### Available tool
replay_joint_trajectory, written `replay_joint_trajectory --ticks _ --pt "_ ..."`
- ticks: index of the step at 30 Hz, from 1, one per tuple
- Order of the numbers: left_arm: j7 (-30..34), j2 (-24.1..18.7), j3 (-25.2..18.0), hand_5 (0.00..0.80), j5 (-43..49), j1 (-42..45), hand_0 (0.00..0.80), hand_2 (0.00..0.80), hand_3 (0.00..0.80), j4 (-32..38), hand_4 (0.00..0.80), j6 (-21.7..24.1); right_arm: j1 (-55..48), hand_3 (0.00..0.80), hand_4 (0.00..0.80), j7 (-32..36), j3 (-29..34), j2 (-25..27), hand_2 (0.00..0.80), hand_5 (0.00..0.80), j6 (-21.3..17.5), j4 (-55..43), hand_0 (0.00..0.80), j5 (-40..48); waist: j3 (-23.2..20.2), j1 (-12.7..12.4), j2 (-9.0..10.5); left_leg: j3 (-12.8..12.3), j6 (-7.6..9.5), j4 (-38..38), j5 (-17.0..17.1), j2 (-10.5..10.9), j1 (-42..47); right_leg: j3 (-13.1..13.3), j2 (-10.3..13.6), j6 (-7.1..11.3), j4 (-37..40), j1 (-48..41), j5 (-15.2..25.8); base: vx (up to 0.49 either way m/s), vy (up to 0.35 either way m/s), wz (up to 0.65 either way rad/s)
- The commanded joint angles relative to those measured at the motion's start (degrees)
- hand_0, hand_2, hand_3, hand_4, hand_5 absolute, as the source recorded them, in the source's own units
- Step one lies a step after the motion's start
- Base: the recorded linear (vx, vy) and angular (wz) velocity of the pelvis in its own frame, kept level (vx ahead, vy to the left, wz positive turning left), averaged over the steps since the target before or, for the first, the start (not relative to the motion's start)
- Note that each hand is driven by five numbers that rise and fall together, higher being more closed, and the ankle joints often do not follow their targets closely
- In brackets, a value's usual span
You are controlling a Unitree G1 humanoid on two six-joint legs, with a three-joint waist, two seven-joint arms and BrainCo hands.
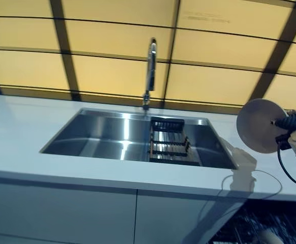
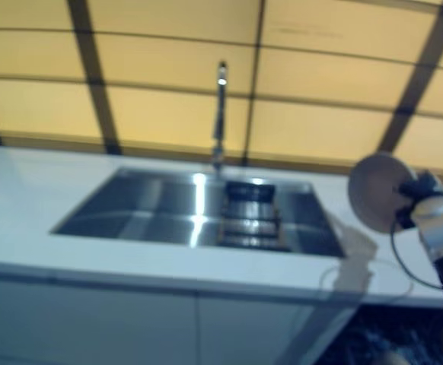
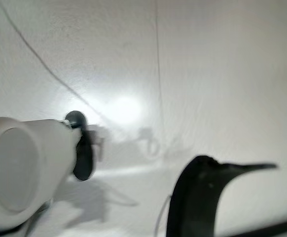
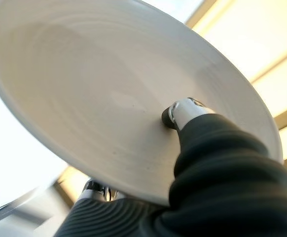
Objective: Take plates into dishwasher
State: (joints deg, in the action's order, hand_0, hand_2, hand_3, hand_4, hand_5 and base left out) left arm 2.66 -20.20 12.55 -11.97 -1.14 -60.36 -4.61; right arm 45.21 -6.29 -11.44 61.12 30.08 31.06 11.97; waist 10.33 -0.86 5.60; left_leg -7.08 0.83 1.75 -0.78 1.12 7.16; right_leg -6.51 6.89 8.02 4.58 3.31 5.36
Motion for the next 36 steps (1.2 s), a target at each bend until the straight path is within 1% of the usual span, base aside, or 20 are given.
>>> replay_joint_trajectory --ticks 1,3,4,6,7,9,10,12,13,15,16,18,22,27,28,31,34,36 --pt "-0.7 -3.3 -0.1 0.000 0.3 -2.4 0.000 0.000 0.000 -1.1 0.000 0.3 4.3 0.800 0.800 1.5 2.3 3.5 0.800 0.800 -3.7 -0.7 0.800 -2.8 0.0 -0.7 -1.37 2.6 0.96 -1.3 -5.0 0.4 -0.5 -3.4 3.3 1.89 -9.1 2.4 4.3 -0.172 0.055 -0.68" --pt "-0.5 -4.1 -1.4 0.000 0.8 -1.9 0.000 0.000 0.000 -2.0 0.000 0.0 3.7 0.800 0.800 2.5 2.4 3.6 0.800 0.800 -4.2 -1.0 0.800 -3.1 -0.4 -1.5 -2.34 0.0 1.15 0.0 -3.6 -0.5 -0.9 -6.3 3.6 0.66 -14.1 1.3 1.9 -0.248 0.039 -0.85" --pt "-0.6 -4.3 -1.9 0.000 0.4 -1.7 0.000 0.000 0.000 -2.6 0.000 -0.1 3.5 0.800 0.800 2.8 2.4 3.5 0.800 0.800 -4.7 -1.1 0.800 -3.3 -0.4 -2.0 -2.83 -1.4 1.27 0.3 -3.4 -1.2 -1.0 -7.7 3.7 0.11 -16.1 0.4 0.1 -0.215 0.001 -0.69" --pt "-0.5 -4.5 -2.6 0.000 -0.2 -1.1 0.000 0.000 0.000 -3.9 0.000 -0.1 2.2 0.800 0.800 3.0 2.6 3.2 0.800 0.800 -6.1 -0.8 0.800 -3.9 -0.9 -2.5 -3.07 -3.1 1.54 0.5 -3.3 -1.9 -1.6 -9.2 4.0 -0.55 -17.5 -1.4 -2.1 -0.171 -0.056 -0.91" --pt "-0.5 -4.5 -3.0 0.000 -0.4 -1.0 0.000 0.000 0.000 -4.5 0.000 0.1 1.8 0.800 0.800 3.3 2.6 3.3 0.800 0.800 -6.9 -0.4 0.800 -4.0 -1.4 -2.8 -2.78 -3.6 1.42 0.0 -3.2 -2.1 -2.2 -9.5 3.5 -0.81 -14.9 -3.2 -4.0 -0.150 -0.110 -1.10" --pt "-0.5 -4.3 -3.4 0.000 -0.8 -0.8 0.000 0.000 0.000 -4.7 0.000 -0.1 1.7 0.800 0.800 3.1 2.0 3.5 0.800 0.800 -7.3 -0.1 0.800 -3.6 -1.9 -3.1 -2.00 -4.6 0.98 -0.3 -3.1 -2.1 -2.7 -10.7 3.1 -0.58 -10.3 -5.2 -4.0 -0.120 -0.124 -0.80" --pt "-0.7 -4.1 -3.7 0.000 -1.0 -1.0 0.000 0.000 0.000 -5.1 0.000 -0.4 2.1 0.800 0.800 3.2 1.5 3.9 0.800 0.800 -7.7 0.6 0.800 -3.2 -2.3 -2.9 -1.21 -5.1 0.95 -0.2 -3.3 -2.0 -3.1 -10.0 2.5 0.01 -7.6 -5.7 -3.9 -0.107 -0.134 -0.72" --pt "-1.1 -3.8 -3.8 0.000 -1.6 -1.1 0.000 0.000 0.000 -5.3 0.000 -0.6 2.4 0.800 0.800 3.3 1.0 4.5 0.800 0.800 -7.4 0.7 0.800 -2.6 -2.6 -2.6 -0.65 -4.9 0.64 0.1 -3.1 -1.9 -3.3 -9.2 1.9 0.46 -4.8 -5.8 -3.1 -0.104 -0.139 -0.66" --pt "-1.1 -3.6 -4.1 0.000 -2.0 -1.1 0.000 0.000 0.000 -4.9 0.000 -1.0 2.9 0.800 0.800 3.7 0.8 4.9 0.800 0.800 -6.6 0.5 0.800 -2.5 -2.7 -2.3 -0.32 -4.9 0.36 0.8 -2.9 -1.9 -3.2 -8.6 1.5 0.61 -2.8 -6.0 -2.3 -0.110 -0.125 -0.57" --pt "-1.1 -3.0 -4.1 0.000 -1.4 -1.0 0.000 0.000 0.000 -4.7 0.000 -1.2 3.0 0.800 0.800 4.1 0.8 5.8 0.800 0.800 -6.0 0.4 0.800 -1.9 -3.0 -2.0 -0.16 -4.9 0.13 1.9 -2.6 -2.0 -3.0 -7.7 0.7 0.42 -2.2 -6.0 -2.4 -0.085 -0.089 -0.22" --pt "-1.1 -3.0 -4.2 0.000 -1.4 -1.1 0.000 0.000 0.000 -4.7 0.000 -1.2 3.0 0.800 0.800 4.1 0.8 5.8 0.800 0.800 -6.0 0.4 0.800 -1.9 -3.2 -2.0 -0.11 -4.9 0.14 1.9 -2.4 -2.0 -3.3 -7.7 0.8 0.38 -2.2 -5.7 -2.3 -0.054 -0.096 0.00" --pt "-0.3 -1.9 -3.1 0.000 0.0 0.0 0.000 0.000 0.000 -4.6 0.000 -0.5 0.6 0.800 0.800 6.4 2.6 7.8 0.800 0.800 -4.5 -0.9 0.800 -3.0 -3.9 -0.6 0.00 -4.0 -0.19 2.7 -2.0 -2.0 -2.9 -5.9 -0.8 -0.36 -1.9 -5.8 -2.8 -0.061 -0.106 -0.07" --pt "-0.3 -1.6 -2.4 0.000 0.4 0.3 0.000 0.000 0.000 -4.6 0.000 0.0 -3.6 0.800 0.800 6.8 5.7 8.8 0.800 0.800 -4.8 -1.6 0.800 -3.3 -4.2 0.3 0.12 -3.1 -0.34 3.1 -1.9 -1.6 -2.6 -4.6 -1.7 -0.82 -1.2 -5.9 -2.7 -0.064 -0.068 -0.06" --pt "0.0 -1.9 -2.5 0.000 1.3 -0.1 0.000 0.000 0.000 -4.8 0.000 -0.6 -5.8 0.800 0.800 7.3 7.1 9.0 0.800 0.800 -4.9 -2.0 0.800 -3.6 -4.1 1.0 -0.02 -2.9 -0.24 3.0 -1.9 -1.6 -2.5 -3.9 -2.1 -1.07 -1.8 -5.7 -3.1 -0.032 -0.036 -0.05" --pt "-0.1 -2.2 -2.4 0.000 1.4 -0.1 0.000 0.000 0.000 -5.3 0.000 -0.5 -7.6 0.800 0.800 7.9 8.0 8.8 0.800 0.800 -5.2 -2.4 0.800 -3.4 -4.0 1.4 -0.15 -2.8 -0.21 2.9 -1.8 -1.5 -2.3 -3.6 -2.3 -1.17 -2.3 -5.6 -3.3 -0.030 -0.046 -0.01" --pt "-0.2 -2.4 -2.5 0.000 1.5 -0.1 0.000 0.000 0.000 -5.2 0.000 -0.7 -9.1 0.800 0.800 8.3 9.0 8.1 0.800 0.800 -5.0 -3.3 0.800 -3.3 -4.0 1.7 -0.32 -2.8 -0.18 2.9 -1.8 -1.5 -2.1 -3.5 -2.4 -1.25 -2.6 -5.6 -3.5 -0.009 -0.014 0.00" --pt "-0.2 -2.6 -2.9 0.000 1.5 -0.4 0.000 0.000 0.000 -5.6 0.000 -0.6 -10.9 0.800 0.800 9.6 9.8 6.8 0.800 0.800 -4.8 -4.4 0.800 -3.7 -3.7 1.9 -0.55 -2.8 -0.07 2.8 -1.8 -1.5 -2.0 -3.4 -2.4 -1.34 -3.2 -5.4 -3.8 0.000 0.000 0.00" --pt "0.0 -2.6 -3.1 0.000 1.7 -0.6 0.000 0.000 0.000 -6.1 0.000 0.0 -12.6 0.800 0.800 10.8 10.2 5.2 0.800 0.800 -5.3 -4.5 0.800 -4.2 -3.4 2.1 -0.79 -3.0 -0.11 2.8 -1.7 -1.6 -2.0 -3.4 -2.3 -1.31 -3.4 -5.3 -3.9 0.024 -0.042 -0.01"
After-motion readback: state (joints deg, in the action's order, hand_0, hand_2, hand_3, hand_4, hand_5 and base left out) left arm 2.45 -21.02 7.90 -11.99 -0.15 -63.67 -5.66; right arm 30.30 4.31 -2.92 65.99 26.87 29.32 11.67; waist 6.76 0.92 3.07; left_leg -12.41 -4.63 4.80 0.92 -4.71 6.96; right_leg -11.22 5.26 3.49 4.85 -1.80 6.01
